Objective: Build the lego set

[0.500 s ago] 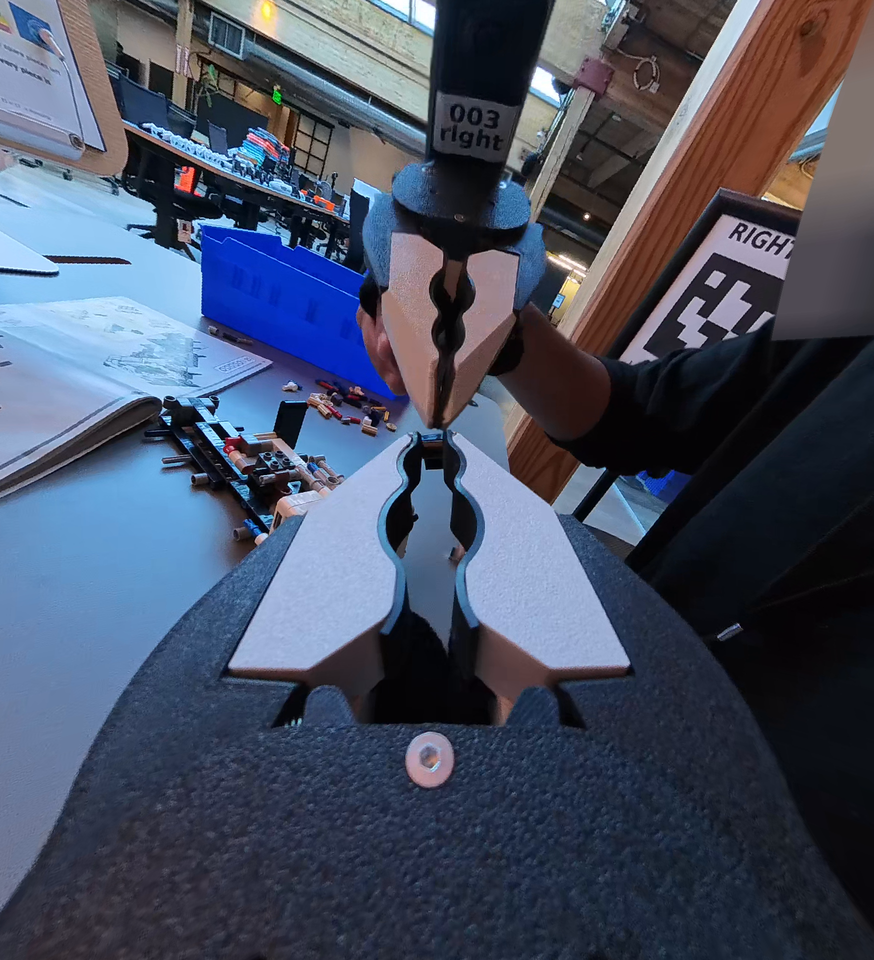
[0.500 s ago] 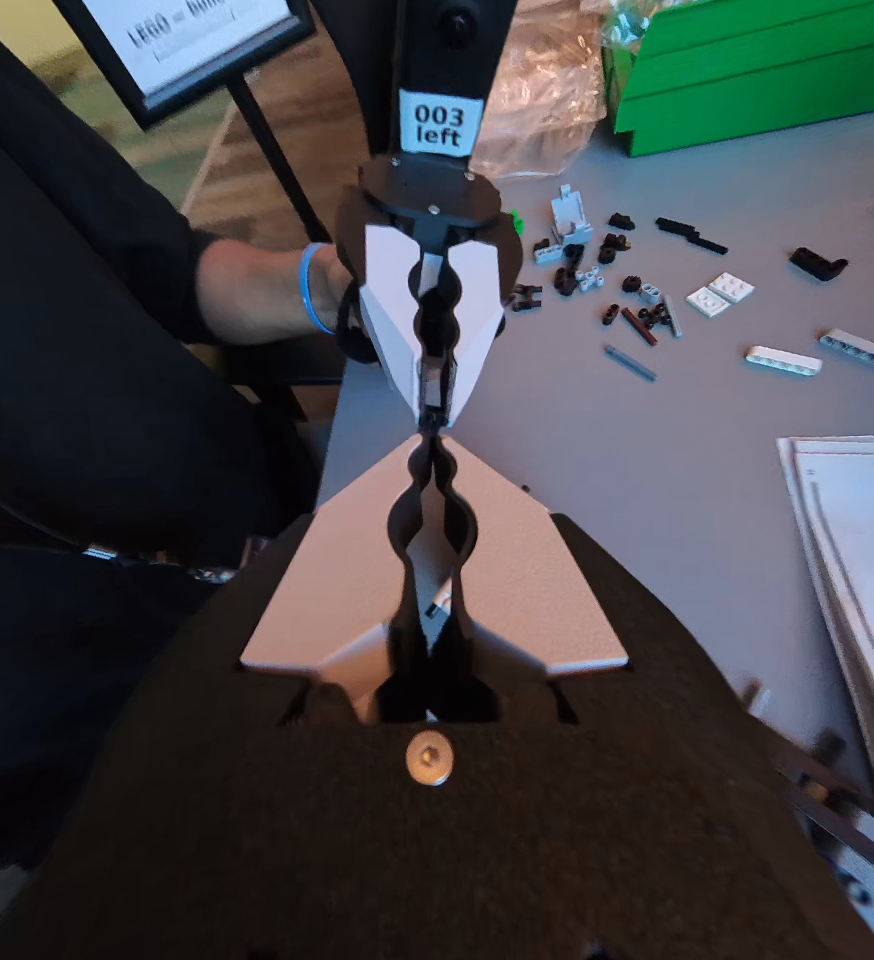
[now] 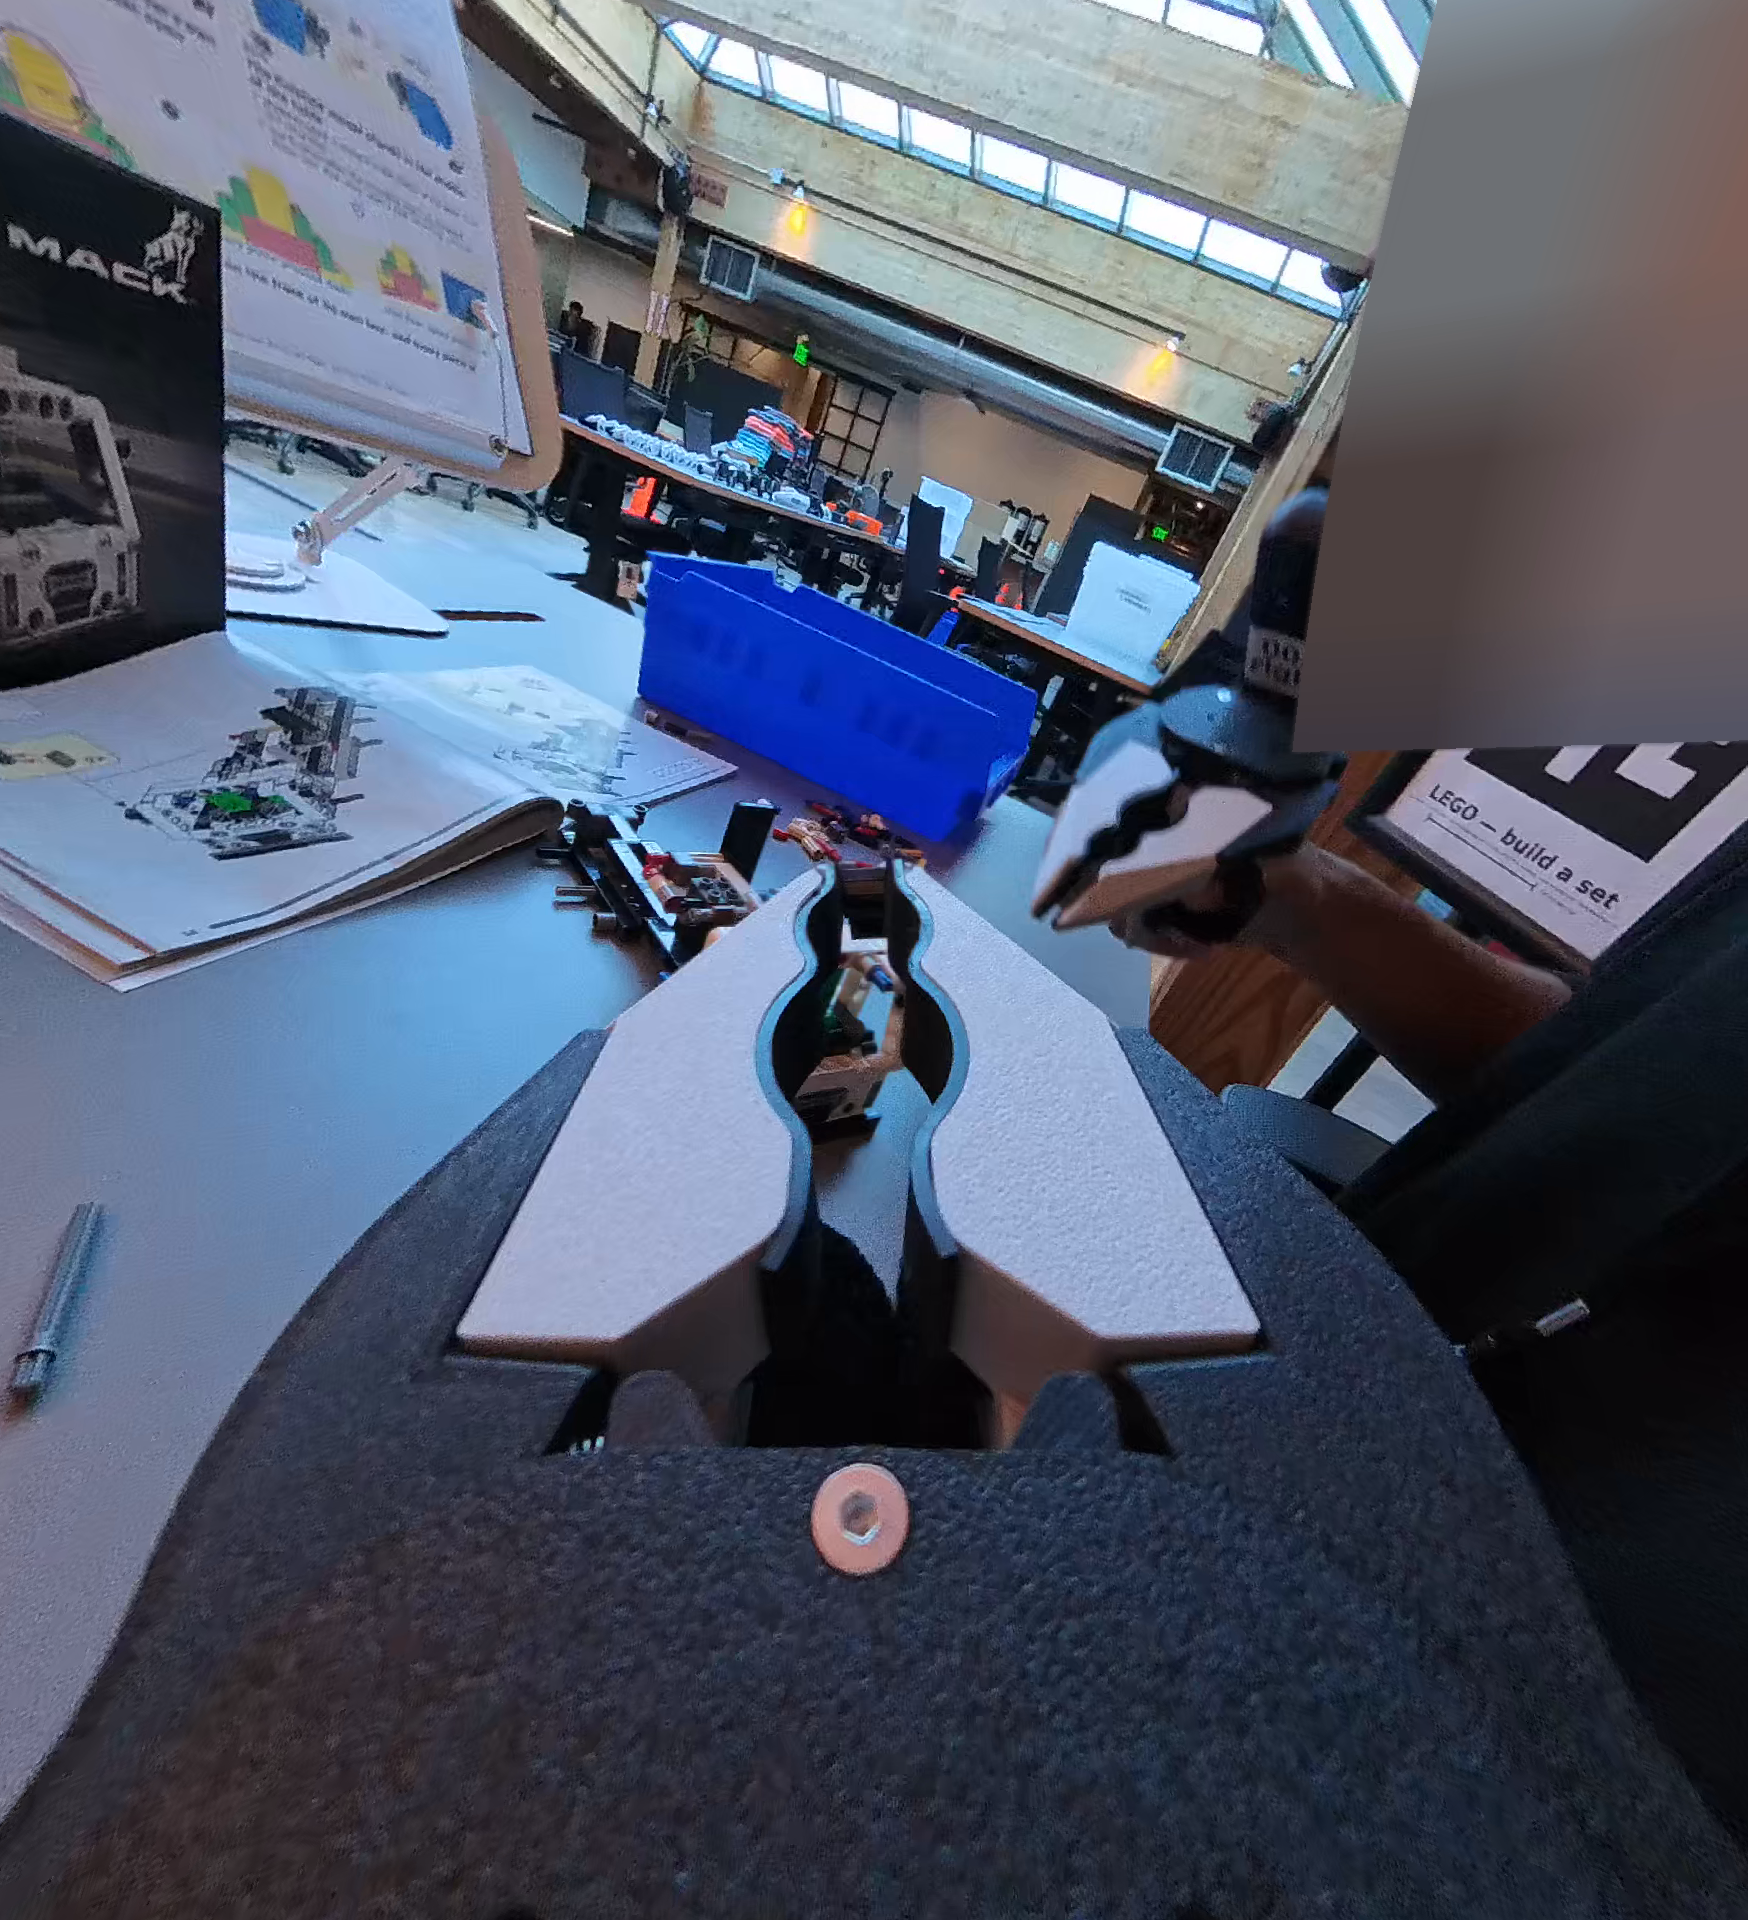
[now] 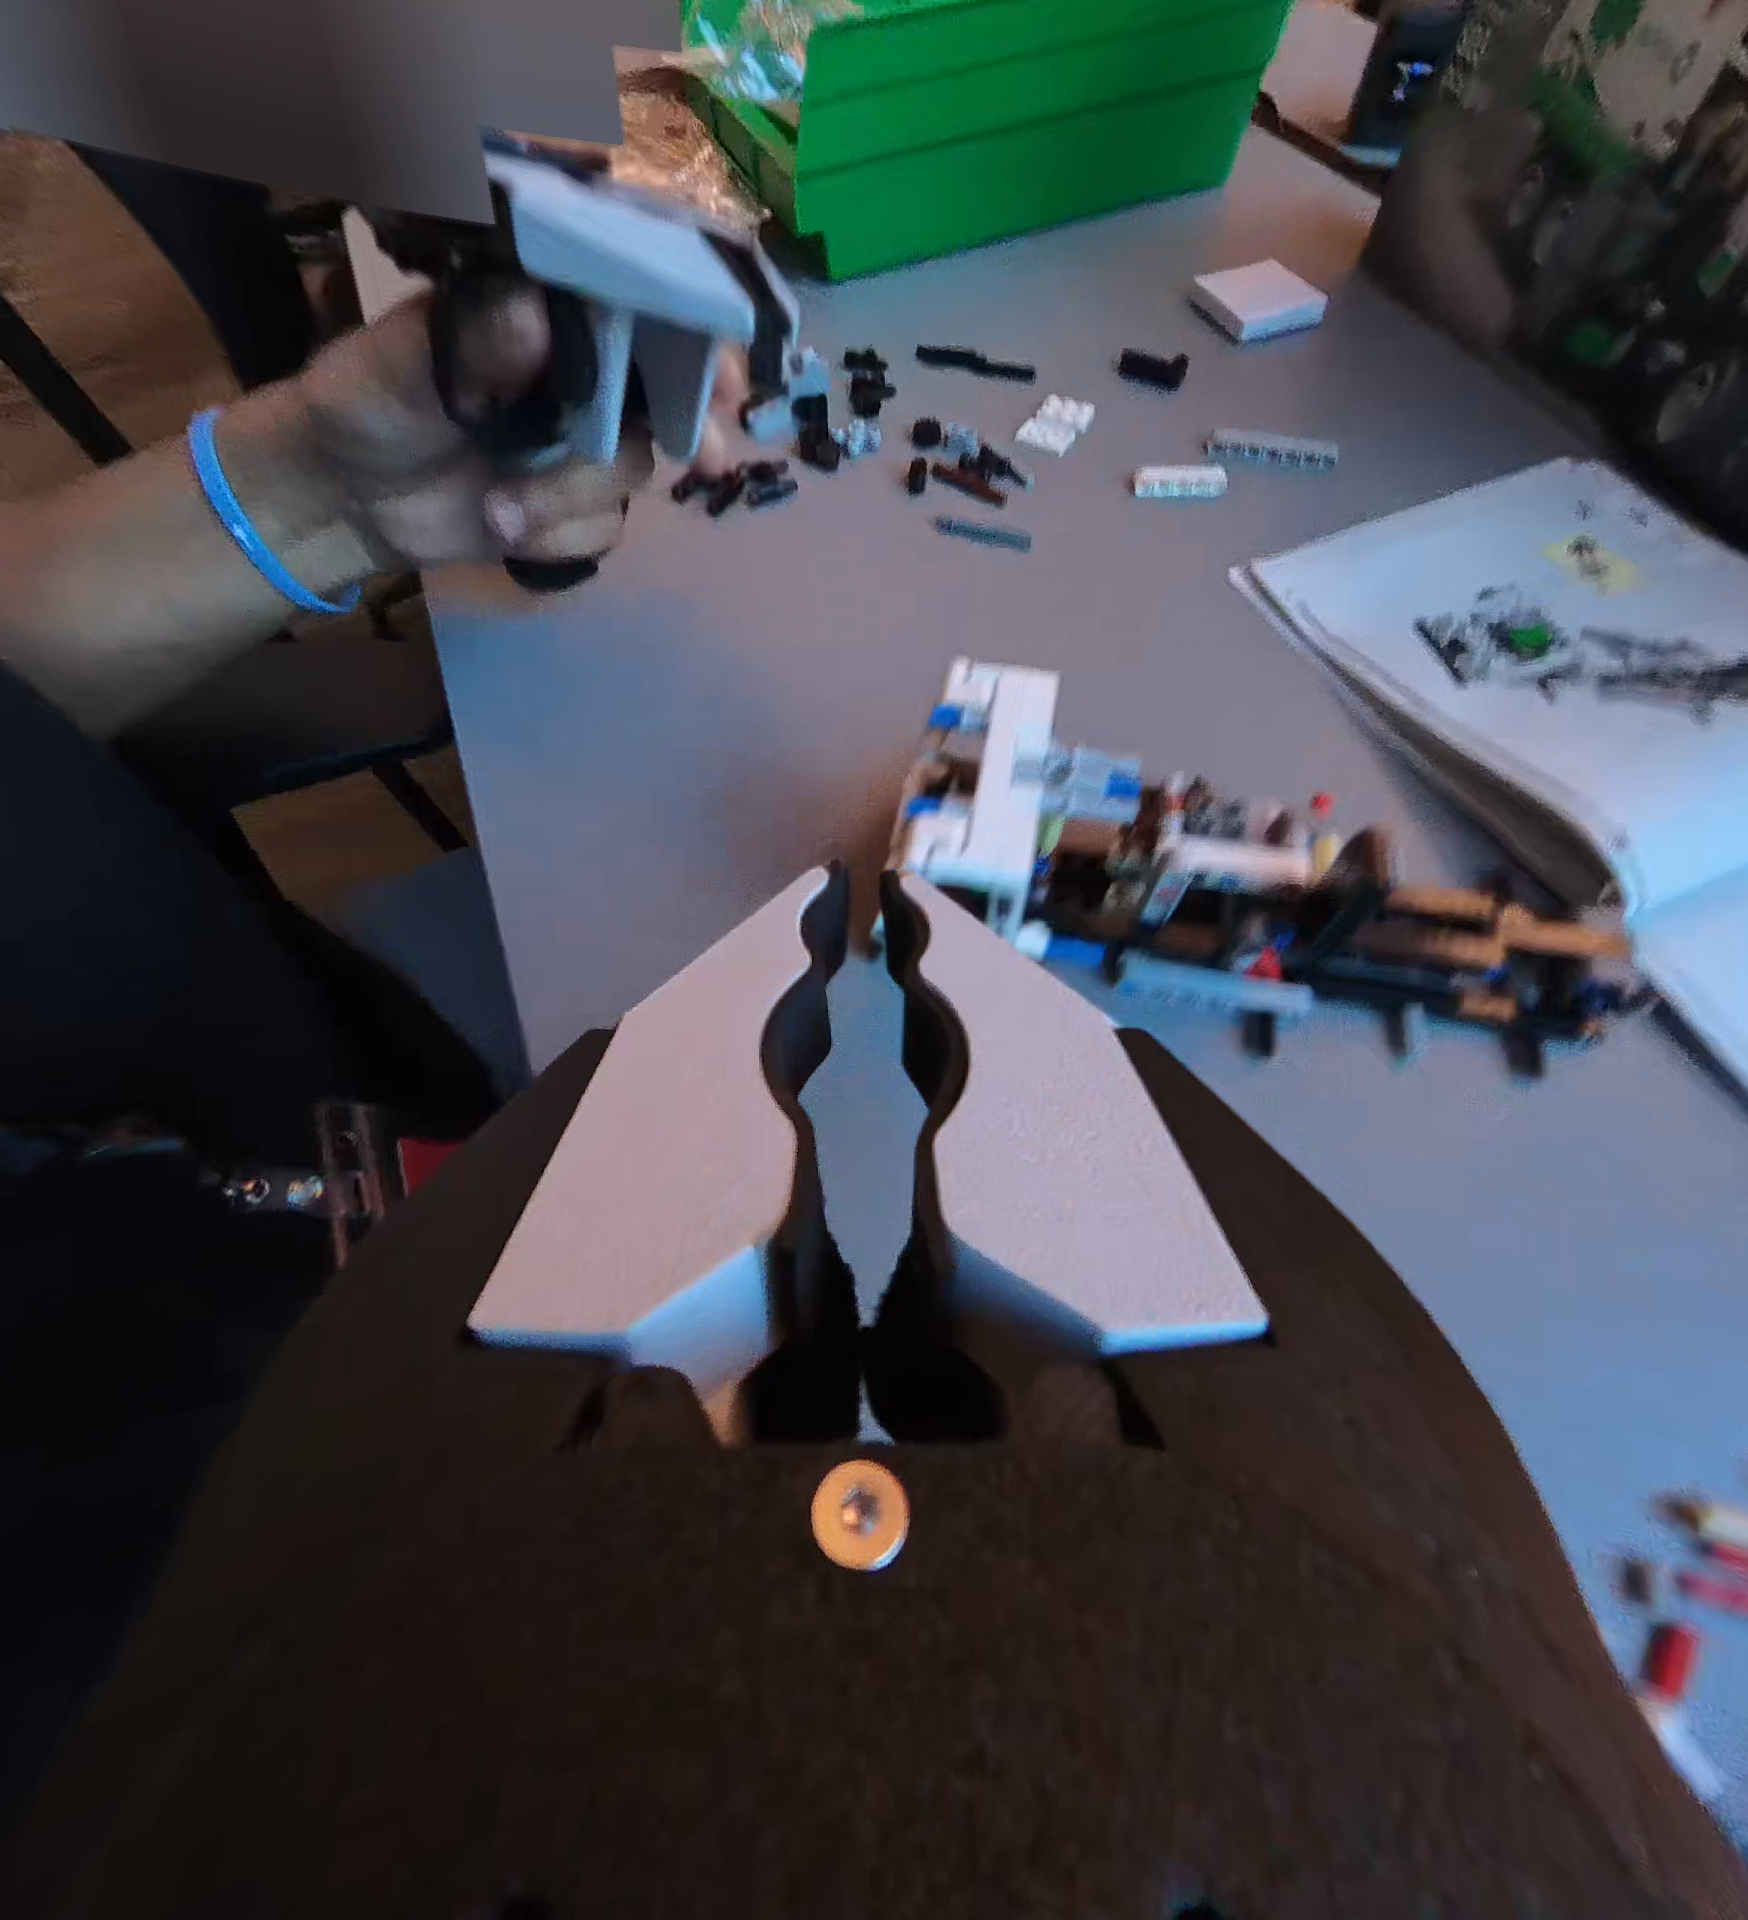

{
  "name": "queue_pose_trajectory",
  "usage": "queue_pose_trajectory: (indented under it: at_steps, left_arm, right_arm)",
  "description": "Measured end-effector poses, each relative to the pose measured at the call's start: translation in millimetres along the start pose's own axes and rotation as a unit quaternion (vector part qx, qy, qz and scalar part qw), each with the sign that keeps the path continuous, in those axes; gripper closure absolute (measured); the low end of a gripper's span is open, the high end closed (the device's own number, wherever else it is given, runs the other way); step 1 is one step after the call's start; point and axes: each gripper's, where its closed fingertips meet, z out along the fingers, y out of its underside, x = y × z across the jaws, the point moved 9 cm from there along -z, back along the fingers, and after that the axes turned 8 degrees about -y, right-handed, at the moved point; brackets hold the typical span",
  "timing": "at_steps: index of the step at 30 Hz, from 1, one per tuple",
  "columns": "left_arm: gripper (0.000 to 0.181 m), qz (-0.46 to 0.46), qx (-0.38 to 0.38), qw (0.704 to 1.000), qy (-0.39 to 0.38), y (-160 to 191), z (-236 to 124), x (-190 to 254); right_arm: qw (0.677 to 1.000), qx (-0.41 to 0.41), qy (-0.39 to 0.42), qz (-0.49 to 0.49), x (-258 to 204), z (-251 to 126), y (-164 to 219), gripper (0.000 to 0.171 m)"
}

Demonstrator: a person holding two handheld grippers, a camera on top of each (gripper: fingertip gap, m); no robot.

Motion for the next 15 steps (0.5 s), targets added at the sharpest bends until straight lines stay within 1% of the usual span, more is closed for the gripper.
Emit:
queue_pose_trajectory:
  at_steps: [2,5,8,10,12,15]
  left_arm:
    - [0.175,0.009,-0.006,1.000,0.005,-1,-5,7]
    - [0.175,0.022,-0.013,1.000,0.012,2,-13,22]
    - [0.175,0.038,-0.014,0.999,0.018,11,-23,41]
    - [0.175,0.035,-0.018,0.999,0.014,20,-31,51]
    - [0.175,0.029,-0.016,0.999,0.012,30,-41,63]
    - [0.174,0.027,-0.015,0.999,0.014,46,-56,83]
  right_arm:
    - [1.000,0.020,0.001,0.024,-21,-3,23,0.168]
    - [0.995,0.040,-0.019,0.091,-45,-6,52,0.166]
    - [0.991,0.060,-0.025,0.120,-66,-15,68,0.166]
    - [0.992,0.043,-0.020,0.114,-80,-16,79,0.167]
    - [0.993,0.023,-0.037,0.110,-97,-11,89,0.166]
    - [0.990,-0.024,-0.080,0.110,-125,11,109,0.157]
